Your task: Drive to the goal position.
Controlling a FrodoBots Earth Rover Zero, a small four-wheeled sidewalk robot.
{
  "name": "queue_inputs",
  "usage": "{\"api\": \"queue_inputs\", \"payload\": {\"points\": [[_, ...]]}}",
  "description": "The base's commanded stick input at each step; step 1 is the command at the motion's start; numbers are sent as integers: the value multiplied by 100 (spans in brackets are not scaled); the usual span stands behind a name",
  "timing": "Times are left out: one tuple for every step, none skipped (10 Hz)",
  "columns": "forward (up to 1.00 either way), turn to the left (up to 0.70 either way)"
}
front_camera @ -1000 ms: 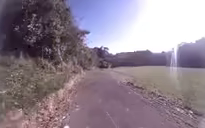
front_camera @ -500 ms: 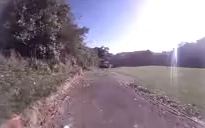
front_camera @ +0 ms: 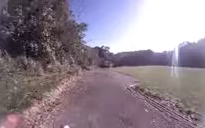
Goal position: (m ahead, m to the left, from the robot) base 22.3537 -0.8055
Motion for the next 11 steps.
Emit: {"api": "queue_inputs", "payload": {"points": [[100,0],[100,0],[100,0],[91,0],[57,0],[24,0],[6,0],[7,0],[7,0],[6,0],[5,0]]}}
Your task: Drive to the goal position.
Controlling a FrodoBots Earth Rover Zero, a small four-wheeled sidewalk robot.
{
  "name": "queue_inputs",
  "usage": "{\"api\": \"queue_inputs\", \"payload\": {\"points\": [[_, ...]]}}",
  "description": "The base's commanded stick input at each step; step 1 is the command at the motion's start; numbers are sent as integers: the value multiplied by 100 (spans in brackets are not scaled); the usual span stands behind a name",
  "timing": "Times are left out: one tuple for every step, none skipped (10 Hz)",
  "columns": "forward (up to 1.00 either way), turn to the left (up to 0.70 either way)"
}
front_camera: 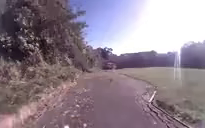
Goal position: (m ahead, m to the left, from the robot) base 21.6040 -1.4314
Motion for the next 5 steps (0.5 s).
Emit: {"api": "queue_inputs", "payload": {"points": [[3,0],[1,0],[0,0],[0,0],[5,0]]}}
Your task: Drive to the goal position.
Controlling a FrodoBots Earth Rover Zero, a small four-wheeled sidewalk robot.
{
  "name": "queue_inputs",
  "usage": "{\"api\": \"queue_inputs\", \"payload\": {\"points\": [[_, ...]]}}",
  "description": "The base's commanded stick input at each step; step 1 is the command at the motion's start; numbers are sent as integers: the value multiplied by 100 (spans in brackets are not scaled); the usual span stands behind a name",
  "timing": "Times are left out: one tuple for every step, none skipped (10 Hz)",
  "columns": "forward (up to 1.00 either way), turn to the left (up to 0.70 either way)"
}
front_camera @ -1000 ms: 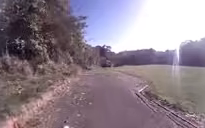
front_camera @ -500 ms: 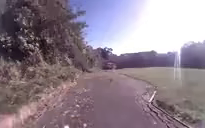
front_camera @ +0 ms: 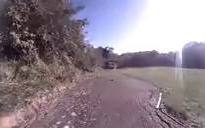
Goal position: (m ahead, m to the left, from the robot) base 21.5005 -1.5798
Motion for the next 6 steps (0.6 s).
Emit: {"api": "queue_inputs", "payload": {"points": [[5,0],[5,0],[5,0],[5,0],[2,0],[4,0]]}}
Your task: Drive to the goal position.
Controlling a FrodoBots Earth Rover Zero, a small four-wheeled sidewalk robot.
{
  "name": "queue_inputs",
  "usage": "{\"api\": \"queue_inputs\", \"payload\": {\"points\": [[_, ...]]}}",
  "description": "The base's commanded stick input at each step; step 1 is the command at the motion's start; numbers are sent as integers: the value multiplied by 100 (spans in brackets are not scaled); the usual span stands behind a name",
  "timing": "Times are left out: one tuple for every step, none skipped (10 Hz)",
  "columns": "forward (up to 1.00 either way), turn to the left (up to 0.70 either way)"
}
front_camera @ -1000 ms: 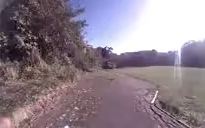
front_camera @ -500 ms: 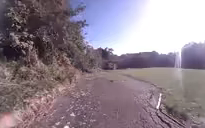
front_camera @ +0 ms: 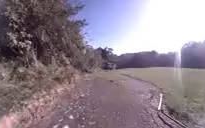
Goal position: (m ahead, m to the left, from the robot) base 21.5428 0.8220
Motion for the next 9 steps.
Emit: {"api": "queue_inputs", "payload": {"points": [[5,0],[5,0],[5,0],[5,0],[0,0],[3,0],[5,0],[0,0],[0,0]]}}
